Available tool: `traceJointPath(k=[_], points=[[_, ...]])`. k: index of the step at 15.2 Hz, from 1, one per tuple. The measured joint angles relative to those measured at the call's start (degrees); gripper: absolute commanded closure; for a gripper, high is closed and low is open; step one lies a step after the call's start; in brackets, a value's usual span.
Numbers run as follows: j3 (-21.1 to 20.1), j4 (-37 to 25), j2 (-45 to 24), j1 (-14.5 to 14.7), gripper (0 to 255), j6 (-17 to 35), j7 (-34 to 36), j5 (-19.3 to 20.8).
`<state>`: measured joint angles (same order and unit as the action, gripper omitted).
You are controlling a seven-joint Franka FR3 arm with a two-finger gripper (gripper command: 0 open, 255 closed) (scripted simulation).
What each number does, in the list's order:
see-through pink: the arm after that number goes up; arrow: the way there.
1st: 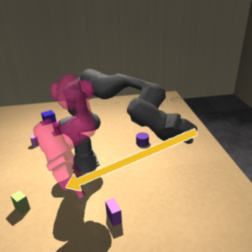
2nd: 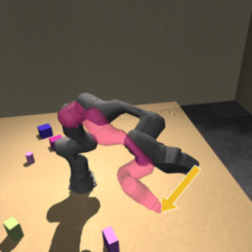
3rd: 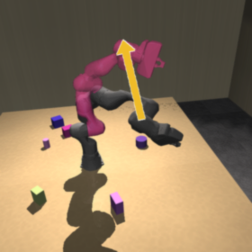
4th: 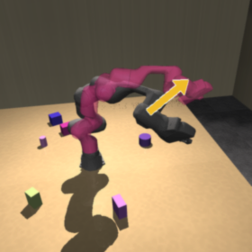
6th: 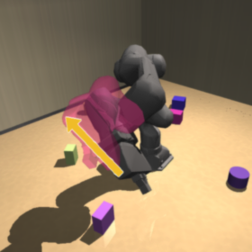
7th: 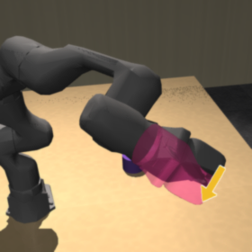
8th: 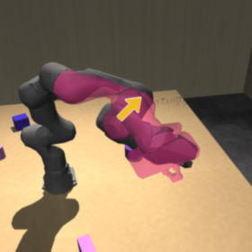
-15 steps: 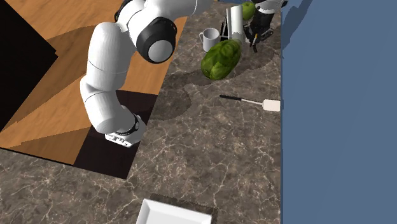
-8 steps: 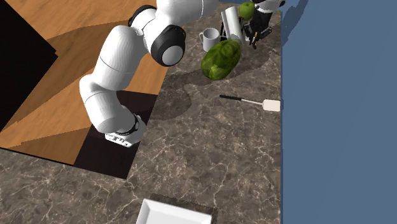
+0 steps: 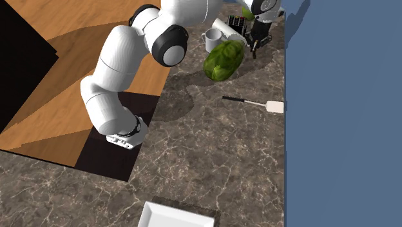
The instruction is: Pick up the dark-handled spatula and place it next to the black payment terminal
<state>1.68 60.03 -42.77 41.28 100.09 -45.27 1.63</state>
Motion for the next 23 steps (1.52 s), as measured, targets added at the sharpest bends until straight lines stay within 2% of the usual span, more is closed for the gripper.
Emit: traceJointPath(k=[8, 14, 15, 21, 23], points=[[-0.01, 4.86, -0.62, -0.01, 255, 5.51, 0.17, 0.02], [0.0, 4.88, -0.77, 0.0, 255, 5.79, 0.2, 0.03], [0.0, 4.87, -0.78, 0.0, 0, 5.78, 0.19, 0.03], [0.0, 4.93, -0.79, 0.0, 0, 5.79, 0.2, 0.03], [-0.02, 3.19, -0.38, 0.07, 0, 3.66, 0.19, 0.02]])
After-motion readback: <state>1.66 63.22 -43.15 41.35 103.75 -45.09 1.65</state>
